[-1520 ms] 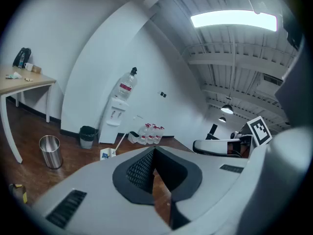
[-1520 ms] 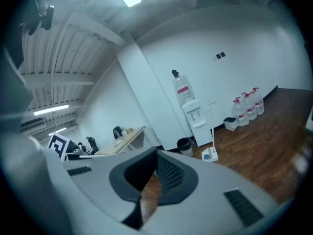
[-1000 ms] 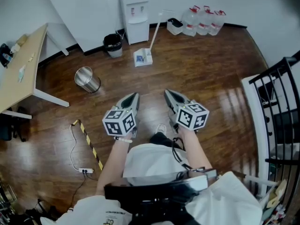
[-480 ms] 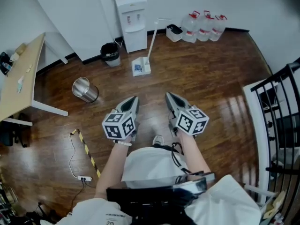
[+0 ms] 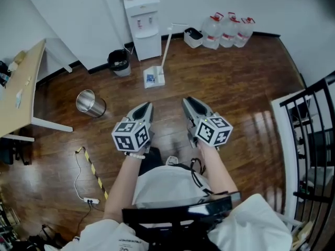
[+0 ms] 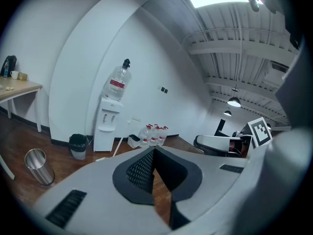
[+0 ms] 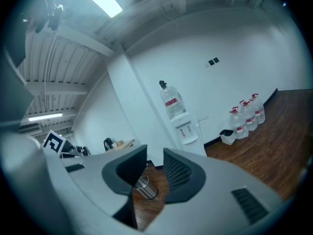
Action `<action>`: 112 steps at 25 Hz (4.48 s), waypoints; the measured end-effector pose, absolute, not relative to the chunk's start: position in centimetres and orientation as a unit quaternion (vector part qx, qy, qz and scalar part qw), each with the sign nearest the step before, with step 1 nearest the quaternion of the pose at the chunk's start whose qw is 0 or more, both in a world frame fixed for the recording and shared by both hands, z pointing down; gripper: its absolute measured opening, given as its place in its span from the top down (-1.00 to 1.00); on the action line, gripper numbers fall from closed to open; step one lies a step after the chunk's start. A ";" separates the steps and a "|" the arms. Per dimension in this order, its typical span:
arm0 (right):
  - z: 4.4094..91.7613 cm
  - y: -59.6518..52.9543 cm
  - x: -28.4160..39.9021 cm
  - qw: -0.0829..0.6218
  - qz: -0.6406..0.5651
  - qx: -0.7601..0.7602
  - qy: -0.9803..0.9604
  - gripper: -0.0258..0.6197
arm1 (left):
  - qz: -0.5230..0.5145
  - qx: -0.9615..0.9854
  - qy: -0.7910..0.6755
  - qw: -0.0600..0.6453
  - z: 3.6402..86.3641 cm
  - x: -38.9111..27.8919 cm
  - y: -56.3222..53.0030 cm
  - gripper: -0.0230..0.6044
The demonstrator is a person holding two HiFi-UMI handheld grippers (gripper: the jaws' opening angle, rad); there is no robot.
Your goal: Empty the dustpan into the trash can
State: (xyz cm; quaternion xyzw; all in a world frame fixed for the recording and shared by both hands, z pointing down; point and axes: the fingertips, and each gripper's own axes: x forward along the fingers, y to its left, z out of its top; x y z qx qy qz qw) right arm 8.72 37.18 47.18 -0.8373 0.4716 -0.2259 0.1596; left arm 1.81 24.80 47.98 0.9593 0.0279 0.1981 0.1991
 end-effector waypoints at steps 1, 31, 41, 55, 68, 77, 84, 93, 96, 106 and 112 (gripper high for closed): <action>47.4 36.6 9.5 0.154 -0.229 -0.838 0.470 0.48 | 0.199 0.959 0.028 0.199 48.1 2.7 24.5 0.93; 52.9 16.4 36.8 0.114 -0.279 -0.872 0.387 0.19 | 0.232 0.953 0.072 0.182 51.4 30.3 8.5 0.93; 58.3 13.5 50.5 0.107 -0.279 -0.894 0.335 0.18 | 0.242 0.945 0.076 0.206 54.2 41.4 6.6 0.93; 69.1 10.0 63.7 0.106 -0.353 -0.880 0.299 0.07 | 0.296 0.926 0.056 0.230 60.1 55.0 4.3 0.93; 72.9 7.3 68.3 0.124 -0.348 -0.884 0.286 0.32 | 0.314 0.911 0.024 0.266 63.5 56.7 1.9 0.93; 72.1 5.6 68.0 0.074 -0.364 -0.876 0.308 0.49 | 0.309 0.912 0.007 0.269 63.2 56.9 0.7 0.93; 68.6 1.2 65.2 0.031 -0.358 -0.859 0.365 0.49 | 0.283 0.920 -0.029 0.268 61.4 55.2 -2.1 0.93; 62.1 -5.6 57.2 -0.010 -0.339 -0.836 0.431 0.49 | 0.238 0.929 -0.097 0.267 57.2 46.3 -9.2 0.93; 60.0 -8.8 54.0 -0.023 -0.333 -0.821 0.464 0.49 | 0.226 0.927 -0.141 0.265 56.1 42.0 -12.1 0.93; 51.3 -19.4 40.9 -0.059 -0.314 -0.766 0.557 0.49 | 0.185 0.907 -0.252 0.282 54.4 25.3 -21.1 0.93; 44.0 -26.2 32.1 -0.063 -0.268 -0.736 0.619 0.51 | 0.160 0.903 -0.283 0.281 52.2 17.1 -25.4 0.93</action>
